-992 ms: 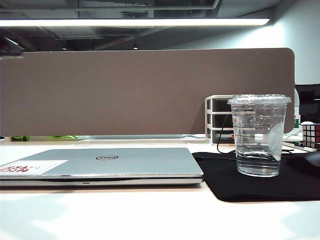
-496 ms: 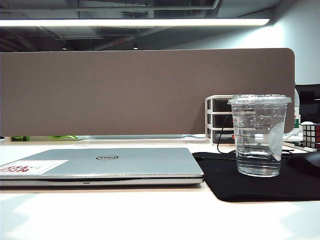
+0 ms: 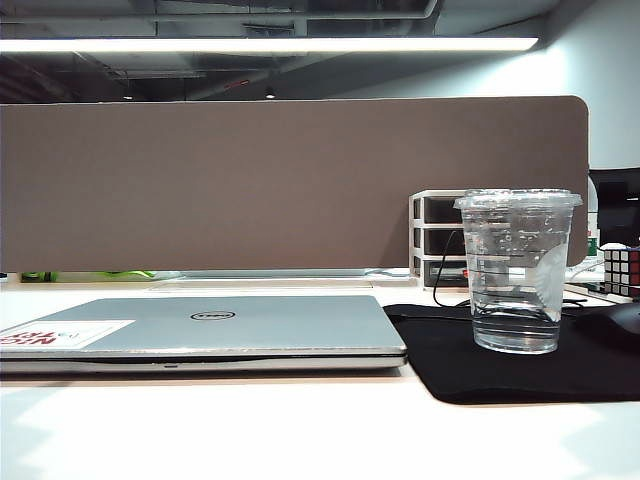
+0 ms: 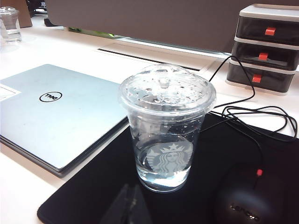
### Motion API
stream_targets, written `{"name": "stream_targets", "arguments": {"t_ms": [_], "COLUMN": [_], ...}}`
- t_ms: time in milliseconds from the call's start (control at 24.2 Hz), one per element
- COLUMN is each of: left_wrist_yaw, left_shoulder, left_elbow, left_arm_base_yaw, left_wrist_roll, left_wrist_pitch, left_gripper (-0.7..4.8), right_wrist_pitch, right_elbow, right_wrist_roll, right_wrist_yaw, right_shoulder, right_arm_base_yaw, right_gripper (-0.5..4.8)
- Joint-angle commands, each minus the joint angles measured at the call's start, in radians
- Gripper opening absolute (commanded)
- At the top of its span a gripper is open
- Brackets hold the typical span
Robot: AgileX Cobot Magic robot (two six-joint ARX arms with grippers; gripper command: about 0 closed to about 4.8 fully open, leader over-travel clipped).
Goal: Pick up the coffee cup and place it on the right side of the laptop.
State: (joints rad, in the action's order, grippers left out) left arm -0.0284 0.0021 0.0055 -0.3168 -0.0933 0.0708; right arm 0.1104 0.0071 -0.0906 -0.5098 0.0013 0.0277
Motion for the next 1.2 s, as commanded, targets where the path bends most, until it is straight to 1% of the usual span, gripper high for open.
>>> {"name": "stream_targets", "arguments": {"t_ms": [41, 83, 124, 165, 207, 248, 289, 331, 372, 455, 496, 579, 662, 786, 827, 910, 1075, 1116, 1199], "left_wrist_yaw": [0.018, 0.018, 0.017, 0.012, -0.004, -0.026, -0.055, -0.077, -0.117, -0.233, -0.251, -0.257, -0.257, -0.257, -0.257, -0.257, -0.256, -0.255, -0.245], "left_shoulder": [0.0, 0.0, 0.0, 0.0, 0.0, 0.0, 0.0, 0.0, 0.0, 0.0, 0.0, 0.0, 0.0, 0.0, 0.0, 0.0, 0.0, 0.0, 0.0], "left_elbow": [0.001, 0.001, 0.001, 0.001, 0.001, 0.001, 0.001, 0.001, 0.001, 0.002, 0.002, 0.002, 0.002, 0.002, 0.002, 0.002, 0.002, 0.002, 0.002], "left_arm_base_yaw": [0.027, 0.042, 0.078, 0.106, 0.154, 0.198, 0.26, 0.301, 0.363, 0.479, 0.505, 0.551, 0.583, 0.581, 0.581, 0.581, 0.58, 0.58, 0.579], "left_wrist_roll": [-0.011, -0.011, -0.011, -0.003, 0.005, 0.014, 0.032, 0.041, 0.052, 0.093, 0.101, 0.114, 0.129, 0.129, 0.135, 0.175, 0.183, 0.203, 0.206], "left_wrist_pitch": [0.005, 0.003, 0.002, 0.002, 0.004, 0.005, 0.006, 0.005, 0.006, 0.024, 0.03, 0.035, 0.029, 0.001, -0.007, -0.003, -0.002, -0.002, -0.002], "left_gripper": [-0.05, -0.05, -0.05, -0.05, -0.05, -0.05, -0.05, -0.05, -0.05, -0.05, -0.05, -0.05, -0.05, -0.05, -0.05, -0.05, -0.05, -0.05, -0.05], "right_wrist_pitch": [-0.064, -0.083, -0.112, -0.125, -0.138, -0.141, -0.143, -0.143, -0.143, -0.143, -0.143, -0.143, -0.143, -0.143, -0.142, -0.135, -0.122, -0.113, -0.103], "right_elbow": [-0.006, -0.006, -0.006, -0.006, -0.006, -0.006, -0.006, -0.006, -0.006, -0.006, -0.006, -0.006, -0.006, -0.006, -0.006, -0.006, -0.006, -0.006, -0.006], "right_wrist_roll": [-0.013, -0.013, -0.012, -0.012, -0.013, -0.014, -0.016, -0.019, -0.022, -0.021, -0.018, -0.014, -0.014, -0.014, -0.014, -0.014, -0.014, -0.014, -0.014], "right_wrist_yaw": [0.122, 0.164, 0.241, 0.288, 0.351, 0.386, 0.439, 0.464, 0.489, 0.489, 0.486, 0.485, 0.485, 0.485, 0.485, 0.485, 0.485, 0.486, 0.486], "right_shoulder": [-0.002, -0.002, -0.002, -0.002, -0.002, -0.002, -0.002, -0.002, -0.002, -0.002, -0.002, -0.002, -0.002, -0.002, -0.002, -0.002, -0.002, -0.002, -0.002], "right_arm_base_yaw": [0.0, 0.0, 0.0, 0.0, 0.0, 0.0, 0.0, 0.0, 0.0, 0.0, 0.0, 0.0, 0.0, 0.0, 0.0, 0.0, 0.0, 0.0, 0.0], "right_gripper": [-0.01, -0.01, -0.01, -0.01, -0.01, -0.01, -0.01, -0.01, -0.01, -0.01, -0.01, -0.01, -0.01, -0.01, -0.01, -0.01, -0.01, 0.0, -0.01]}}
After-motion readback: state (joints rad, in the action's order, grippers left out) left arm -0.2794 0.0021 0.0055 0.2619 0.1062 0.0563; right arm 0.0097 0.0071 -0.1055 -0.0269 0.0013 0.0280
